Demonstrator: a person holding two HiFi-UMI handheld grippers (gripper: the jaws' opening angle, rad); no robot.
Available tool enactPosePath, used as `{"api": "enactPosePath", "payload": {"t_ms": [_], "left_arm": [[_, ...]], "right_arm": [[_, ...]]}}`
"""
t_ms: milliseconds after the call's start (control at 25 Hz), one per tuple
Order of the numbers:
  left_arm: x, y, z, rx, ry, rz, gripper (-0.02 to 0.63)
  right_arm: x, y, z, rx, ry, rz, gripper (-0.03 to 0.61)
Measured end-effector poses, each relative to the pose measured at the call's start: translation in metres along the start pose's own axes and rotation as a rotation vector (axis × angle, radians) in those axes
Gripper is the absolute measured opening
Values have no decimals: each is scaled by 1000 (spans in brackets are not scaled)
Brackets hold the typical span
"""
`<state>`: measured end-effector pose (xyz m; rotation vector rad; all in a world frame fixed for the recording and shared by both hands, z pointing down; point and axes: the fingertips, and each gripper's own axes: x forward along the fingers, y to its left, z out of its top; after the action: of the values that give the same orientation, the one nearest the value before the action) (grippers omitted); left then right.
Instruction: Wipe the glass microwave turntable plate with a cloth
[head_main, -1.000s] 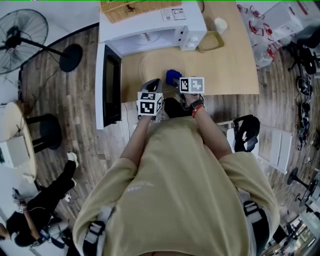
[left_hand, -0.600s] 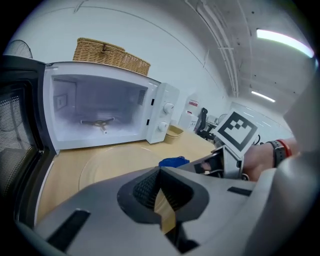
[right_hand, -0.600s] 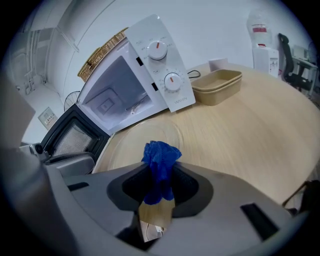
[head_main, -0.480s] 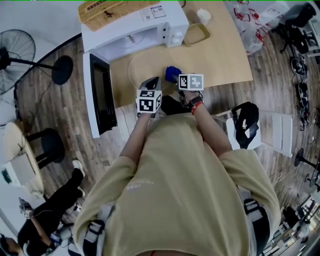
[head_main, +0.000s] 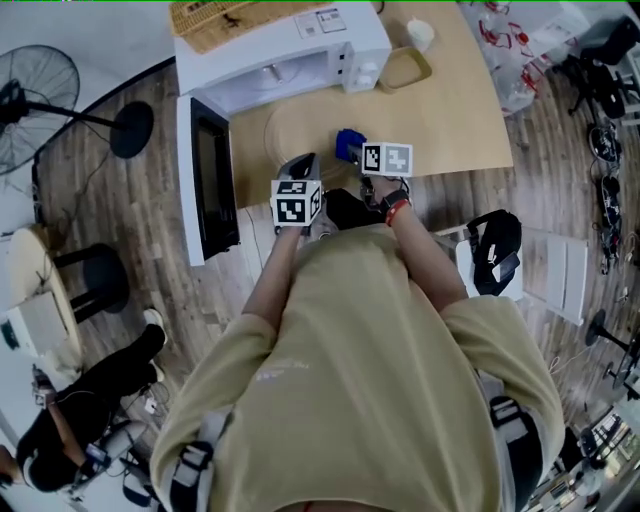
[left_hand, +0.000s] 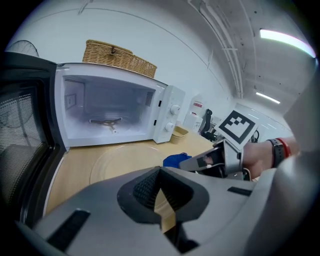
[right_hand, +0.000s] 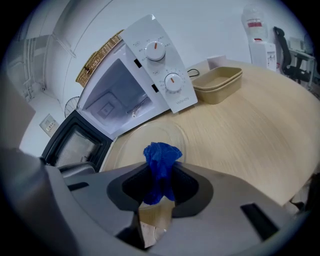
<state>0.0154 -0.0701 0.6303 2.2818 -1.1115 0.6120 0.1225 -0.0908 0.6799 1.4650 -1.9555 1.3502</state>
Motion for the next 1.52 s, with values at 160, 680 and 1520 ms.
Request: {"api": "enactPosePath", "payload": {"t_ms": [160,680,1520], "left_arm": [[-19,26,-8,-55,-18,68,9],[-77,91,-29,-252,-89,233,9],[-61,77,-42,-221,-26,191,9]], "right_arm": [[16,45,1,-10,18,141,118],[55,154,-53,-218,254,378,120],[59,131,-75,-245,319,314,121]]}}
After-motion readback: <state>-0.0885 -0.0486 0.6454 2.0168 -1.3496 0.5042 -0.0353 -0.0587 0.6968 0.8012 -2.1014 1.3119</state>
